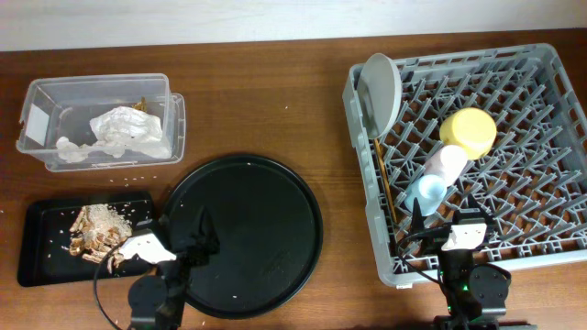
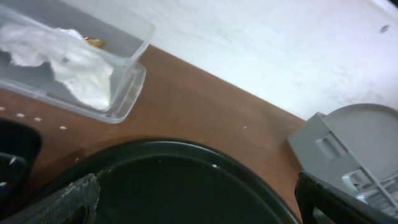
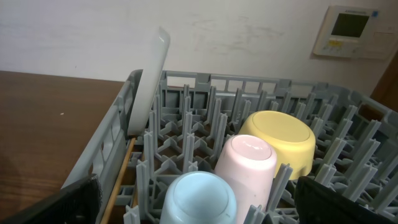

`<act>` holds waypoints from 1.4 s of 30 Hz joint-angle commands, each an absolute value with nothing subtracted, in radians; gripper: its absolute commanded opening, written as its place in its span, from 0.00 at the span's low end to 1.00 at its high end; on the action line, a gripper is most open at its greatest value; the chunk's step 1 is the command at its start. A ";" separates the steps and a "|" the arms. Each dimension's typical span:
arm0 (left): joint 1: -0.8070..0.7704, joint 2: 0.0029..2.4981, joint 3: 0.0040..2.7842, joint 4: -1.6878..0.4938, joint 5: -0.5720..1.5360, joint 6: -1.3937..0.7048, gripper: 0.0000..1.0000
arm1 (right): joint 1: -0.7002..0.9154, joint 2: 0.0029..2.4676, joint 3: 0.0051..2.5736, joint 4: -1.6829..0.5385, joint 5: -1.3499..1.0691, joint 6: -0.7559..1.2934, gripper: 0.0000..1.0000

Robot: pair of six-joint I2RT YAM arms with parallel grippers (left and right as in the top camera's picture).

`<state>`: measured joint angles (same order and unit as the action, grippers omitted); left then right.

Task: Sort waste into correct bins and load items into the dishwasher rack

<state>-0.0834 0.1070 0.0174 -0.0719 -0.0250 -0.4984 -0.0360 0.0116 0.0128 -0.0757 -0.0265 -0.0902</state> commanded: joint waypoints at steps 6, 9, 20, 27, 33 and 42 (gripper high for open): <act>-0.077 0.004 0.009 -0.080 -0.056 -0.282 0.99 | -0.041 0.003 0.006 -0.079 -0.022 -0.097 0.99; -0.077 0.004 0.009 -0.080 -0.056 -0.208 0.99 | -0.041 0.003 0.006 -0.079 -0.022 -0.097 0.99; -0.044 0.004 0.009 -0.083 -0.049 -0.050 0.99 | -0.041 0.003 0.006 -0.079 -0.022 -0.097 0.99; -0.044 0.004 0.009 -0.083 -0.047 -0.050 0.99 | -0.041 0.003 0.006 -0.079 -0.022 -0.097 0.99; -0.044 0.004 0.009 -0.083 -0.045 -0.050 0.99 | -0.041 0.004 0.006 -0.079 -0.022 -0.097 0.99; -0.044 0.004 0.009 -0.084 -0.041 -0.049 0.99 | -0.041 0.003 0.006 -0.079 -0.022 -0.097 0.99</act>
